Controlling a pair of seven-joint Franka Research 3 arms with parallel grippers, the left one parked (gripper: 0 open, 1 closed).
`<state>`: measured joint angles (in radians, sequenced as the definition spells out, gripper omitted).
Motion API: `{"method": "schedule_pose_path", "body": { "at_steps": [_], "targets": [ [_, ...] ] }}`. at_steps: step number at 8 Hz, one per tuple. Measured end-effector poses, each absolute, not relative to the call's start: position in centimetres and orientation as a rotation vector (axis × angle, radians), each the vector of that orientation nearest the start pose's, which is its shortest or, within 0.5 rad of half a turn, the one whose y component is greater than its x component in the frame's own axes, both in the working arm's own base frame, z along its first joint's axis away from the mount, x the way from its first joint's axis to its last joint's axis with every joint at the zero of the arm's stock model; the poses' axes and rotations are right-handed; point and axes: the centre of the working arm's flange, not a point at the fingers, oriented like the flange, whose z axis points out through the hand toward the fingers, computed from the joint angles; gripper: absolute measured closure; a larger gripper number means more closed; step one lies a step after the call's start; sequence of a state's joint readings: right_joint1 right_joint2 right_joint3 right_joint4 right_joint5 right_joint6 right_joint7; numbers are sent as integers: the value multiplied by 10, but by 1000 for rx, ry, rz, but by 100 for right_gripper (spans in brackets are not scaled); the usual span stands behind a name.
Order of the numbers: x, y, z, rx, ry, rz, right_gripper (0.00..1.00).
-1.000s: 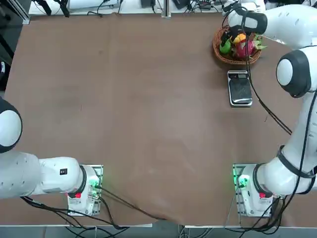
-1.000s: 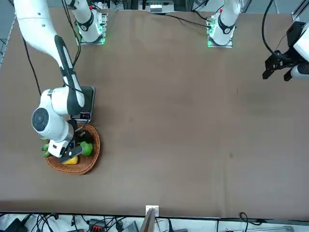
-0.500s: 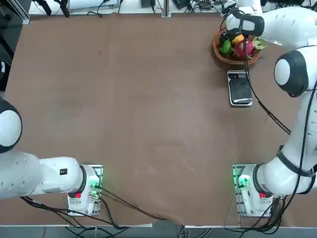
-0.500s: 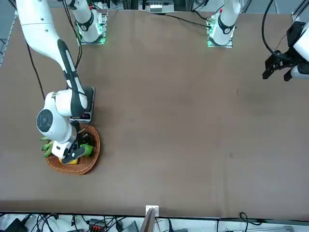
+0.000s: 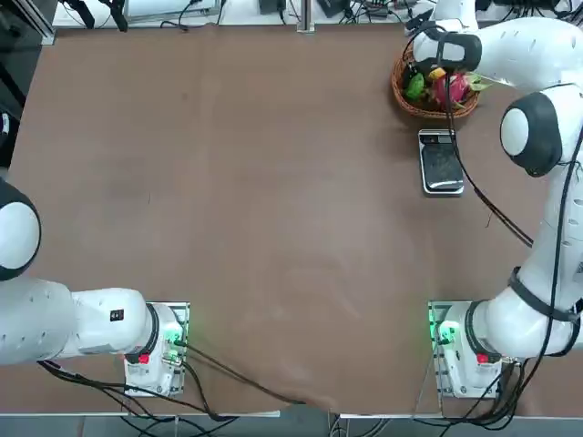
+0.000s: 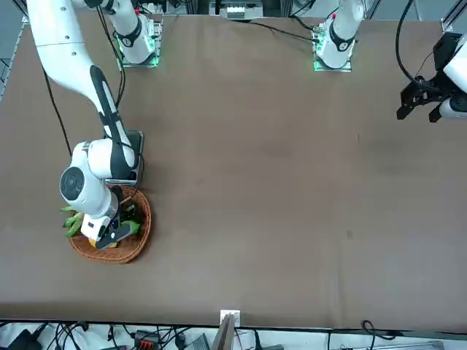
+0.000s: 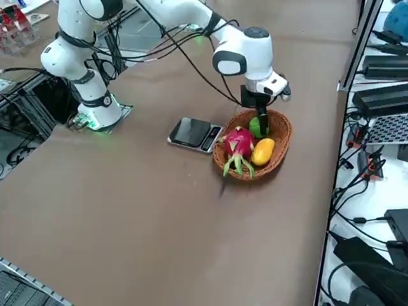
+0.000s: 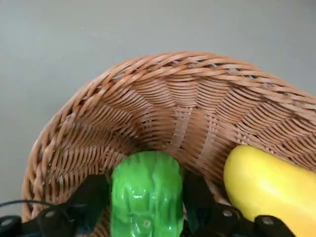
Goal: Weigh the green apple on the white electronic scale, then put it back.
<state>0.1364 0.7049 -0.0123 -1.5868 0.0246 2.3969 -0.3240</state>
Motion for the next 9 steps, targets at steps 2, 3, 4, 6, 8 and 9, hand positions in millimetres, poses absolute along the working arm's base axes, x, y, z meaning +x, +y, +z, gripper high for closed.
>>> {"method": "schedule_pose_path", "body": {
  "at_steps": [2, 3, 4, 6, 8, 9],
  "targets": [
    [704, 89, 230, -3062, -690, -163, 17],
    [705, 89, 232, -3058, -709, -170, 30],
    [705, 88, 235, -3056, -721, -167, 30],
    [703, 89, 261, -3052, -723, -114, 34],
    [693, 89, 318, -3049, -703, -54, 34],
    [681, 87, 346, -3050, -689, -53, 34]
  ]
}}
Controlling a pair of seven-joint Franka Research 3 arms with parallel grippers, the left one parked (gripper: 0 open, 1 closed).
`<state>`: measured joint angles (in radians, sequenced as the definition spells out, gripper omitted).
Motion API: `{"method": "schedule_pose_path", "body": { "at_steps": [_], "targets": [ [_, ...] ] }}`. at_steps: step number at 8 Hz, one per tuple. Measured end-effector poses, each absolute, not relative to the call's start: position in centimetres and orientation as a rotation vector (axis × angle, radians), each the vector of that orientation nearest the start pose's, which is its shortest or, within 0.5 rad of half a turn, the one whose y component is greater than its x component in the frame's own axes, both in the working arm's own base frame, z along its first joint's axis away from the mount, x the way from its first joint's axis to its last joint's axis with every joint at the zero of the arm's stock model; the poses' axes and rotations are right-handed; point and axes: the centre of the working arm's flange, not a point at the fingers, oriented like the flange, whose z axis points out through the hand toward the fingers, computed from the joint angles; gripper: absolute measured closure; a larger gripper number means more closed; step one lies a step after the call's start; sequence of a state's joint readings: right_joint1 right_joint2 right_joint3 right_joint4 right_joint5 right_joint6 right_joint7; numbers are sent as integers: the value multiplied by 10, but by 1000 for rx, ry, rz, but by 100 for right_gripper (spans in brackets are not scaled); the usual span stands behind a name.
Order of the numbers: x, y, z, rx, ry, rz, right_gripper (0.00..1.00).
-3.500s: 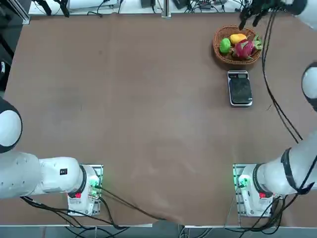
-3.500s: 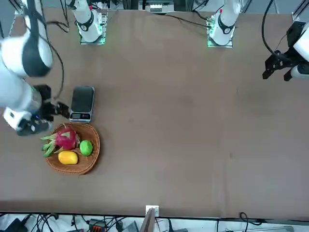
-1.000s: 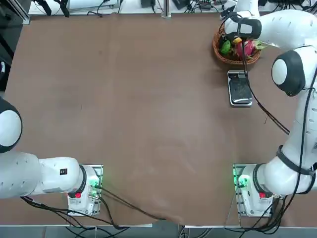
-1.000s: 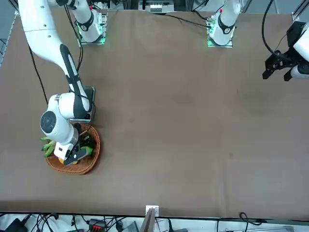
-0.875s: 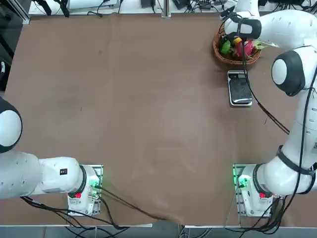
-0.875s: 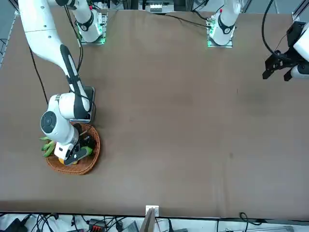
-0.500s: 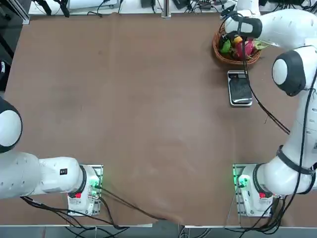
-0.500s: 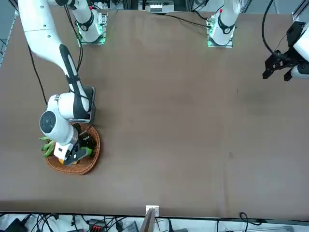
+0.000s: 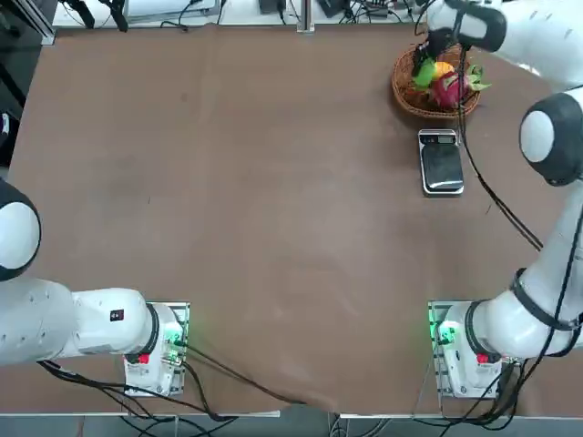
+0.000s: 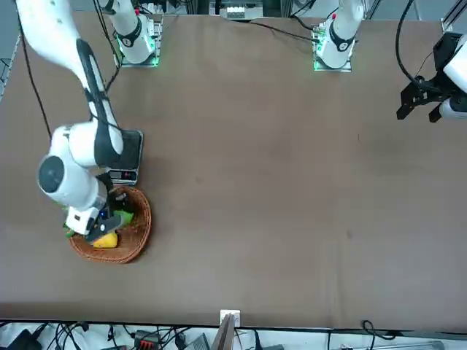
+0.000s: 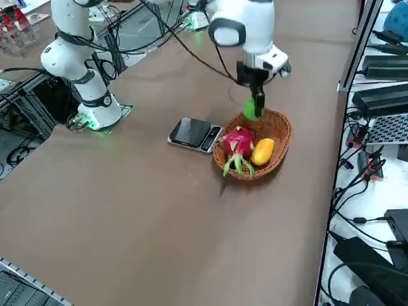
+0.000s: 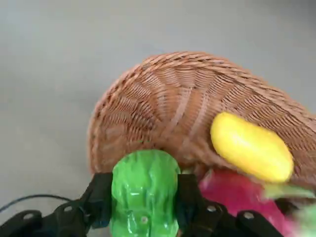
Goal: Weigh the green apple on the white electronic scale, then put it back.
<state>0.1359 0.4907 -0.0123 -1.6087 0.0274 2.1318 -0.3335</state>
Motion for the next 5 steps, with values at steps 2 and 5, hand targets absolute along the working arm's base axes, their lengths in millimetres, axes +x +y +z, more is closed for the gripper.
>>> {"method": "schedule_pose_path", "body": {
  "at_steps": [2, 5],
  "targets": [
    [635, 76, 367, -3052, -661, -3, 34],
    [561, 44, 347, -3056, -594, 93, 34]
  ]
}}
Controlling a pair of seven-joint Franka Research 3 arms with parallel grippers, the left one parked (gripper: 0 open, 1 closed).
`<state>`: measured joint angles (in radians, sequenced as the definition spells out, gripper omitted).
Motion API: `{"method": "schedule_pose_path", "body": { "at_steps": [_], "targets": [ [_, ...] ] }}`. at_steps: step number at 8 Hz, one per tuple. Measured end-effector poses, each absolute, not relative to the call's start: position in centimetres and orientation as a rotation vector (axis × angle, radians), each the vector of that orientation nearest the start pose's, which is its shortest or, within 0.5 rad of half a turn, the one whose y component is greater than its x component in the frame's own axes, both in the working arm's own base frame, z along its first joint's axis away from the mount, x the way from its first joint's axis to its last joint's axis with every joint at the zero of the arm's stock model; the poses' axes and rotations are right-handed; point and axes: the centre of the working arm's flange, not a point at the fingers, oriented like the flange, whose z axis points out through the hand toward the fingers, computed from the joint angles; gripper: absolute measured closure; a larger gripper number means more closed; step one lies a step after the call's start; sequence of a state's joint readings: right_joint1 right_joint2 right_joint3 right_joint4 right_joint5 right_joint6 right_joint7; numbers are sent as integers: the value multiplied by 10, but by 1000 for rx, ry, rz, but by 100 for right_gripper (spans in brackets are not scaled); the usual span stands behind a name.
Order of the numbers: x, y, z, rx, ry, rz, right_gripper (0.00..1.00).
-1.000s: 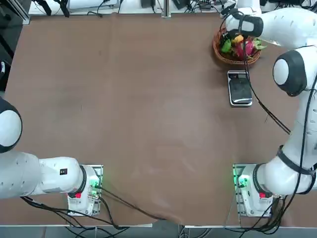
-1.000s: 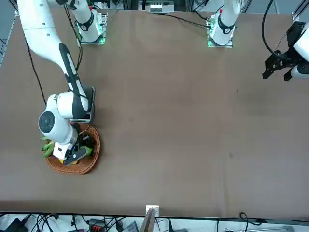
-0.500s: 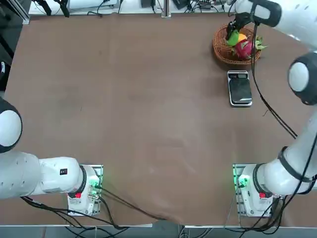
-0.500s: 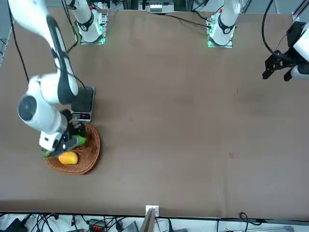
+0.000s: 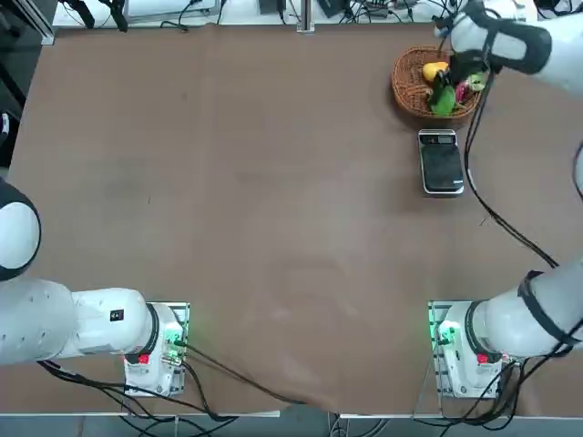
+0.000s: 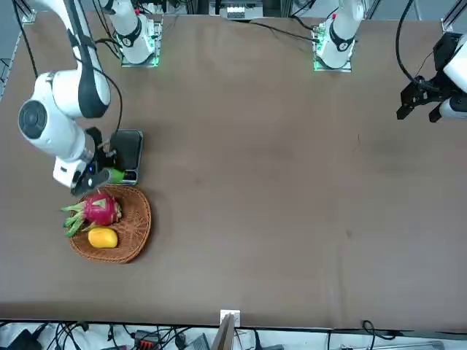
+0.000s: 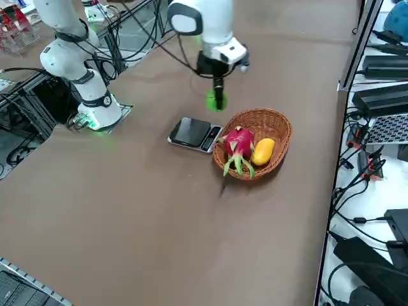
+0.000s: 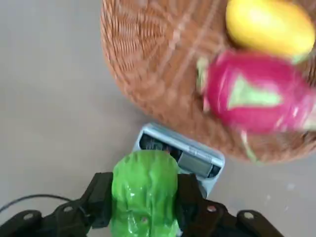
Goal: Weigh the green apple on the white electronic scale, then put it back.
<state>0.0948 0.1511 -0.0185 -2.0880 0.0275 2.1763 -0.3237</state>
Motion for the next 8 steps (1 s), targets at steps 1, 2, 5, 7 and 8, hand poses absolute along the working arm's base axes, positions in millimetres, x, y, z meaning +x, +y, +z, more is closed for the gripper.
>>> {"method": "schedule_pose_path", "body": {
  "at_steps": [1, 2, 5, 7, 8],
  "targets": [
    [542, 37, 338, -3059, -576, 94, 34],
    [524, 31, 325, -3061, -563, 98, 34],
    [493, 25, 283, -3069, -547, 82, 34],
    [488, 20, 265, -3072, -532, 84, 34],
    [488, 17, 259, -3073, -523, 92, 34]
  ]
}}
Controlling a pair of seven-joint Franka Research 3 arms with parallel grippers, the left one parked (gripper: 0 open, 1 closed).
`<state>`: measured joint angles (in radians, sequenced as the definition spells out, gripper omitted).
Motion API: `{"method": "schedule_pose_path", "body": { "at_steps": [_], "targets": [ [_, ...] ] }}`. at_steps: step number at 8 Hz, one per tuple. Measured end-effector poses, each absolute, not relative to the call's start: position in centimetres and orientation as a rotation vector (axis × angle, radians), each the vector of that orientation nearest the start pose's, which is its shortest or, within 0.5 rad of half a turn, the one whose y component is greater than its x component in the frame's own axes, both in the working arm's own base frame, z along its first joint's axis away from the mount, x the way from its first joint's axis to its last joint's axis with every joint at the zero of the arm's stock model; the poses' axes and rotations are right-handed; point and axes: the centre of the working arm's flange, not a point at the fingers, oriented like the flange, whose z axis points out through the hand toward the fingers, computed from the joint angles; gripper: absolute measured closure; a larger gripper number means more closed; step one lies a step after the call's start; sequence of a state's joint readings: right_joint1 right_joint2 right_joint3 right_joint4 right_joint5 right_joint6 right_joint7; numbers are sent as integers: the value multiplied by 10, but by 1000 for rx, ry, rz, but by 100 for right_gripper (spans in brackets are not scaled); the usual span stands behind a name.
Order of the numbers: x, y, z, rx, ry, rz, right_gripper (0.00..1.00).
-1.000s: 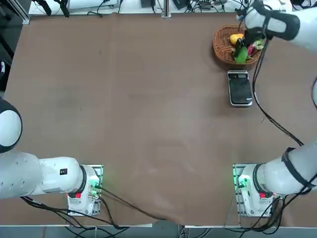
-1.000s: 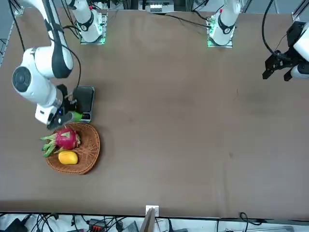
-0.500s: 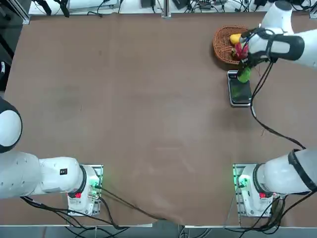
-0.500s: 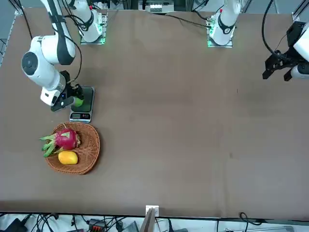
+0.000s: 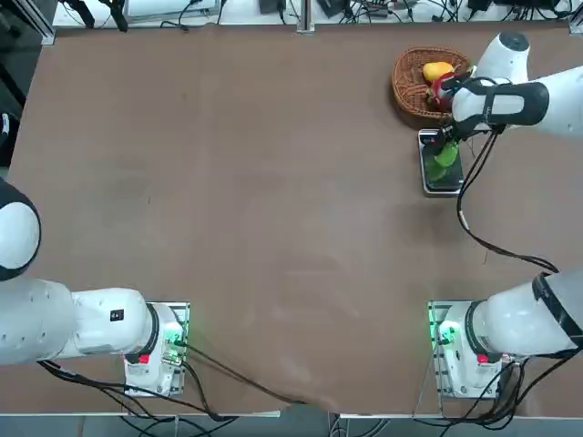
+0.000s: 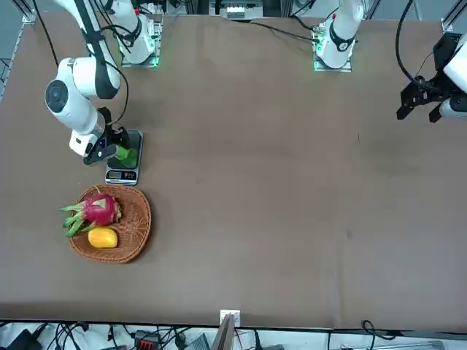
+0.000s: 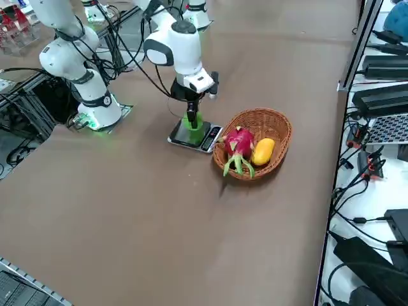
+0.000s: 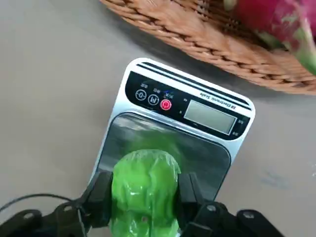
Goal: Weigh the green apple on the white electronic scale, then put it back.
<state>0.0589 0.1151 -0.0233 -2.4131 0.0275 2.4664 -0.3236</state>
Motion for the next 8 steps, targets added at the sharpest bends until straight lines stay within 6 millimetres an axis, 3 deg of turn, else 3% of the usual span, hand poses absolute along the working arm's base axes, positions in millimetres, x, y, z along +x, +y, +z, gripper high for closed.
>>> {"method": "schedule_pose_path", "body": {
  "at_steps": [4, 6, 8],
  "targets": [
    [487, 12, 246, -3075, -505, 111, 33],
    [487, 10, 244, -3076, -495, 116, 4],
    [490, 5, 257, -3081, -461, 110, 0]
  ]
}}
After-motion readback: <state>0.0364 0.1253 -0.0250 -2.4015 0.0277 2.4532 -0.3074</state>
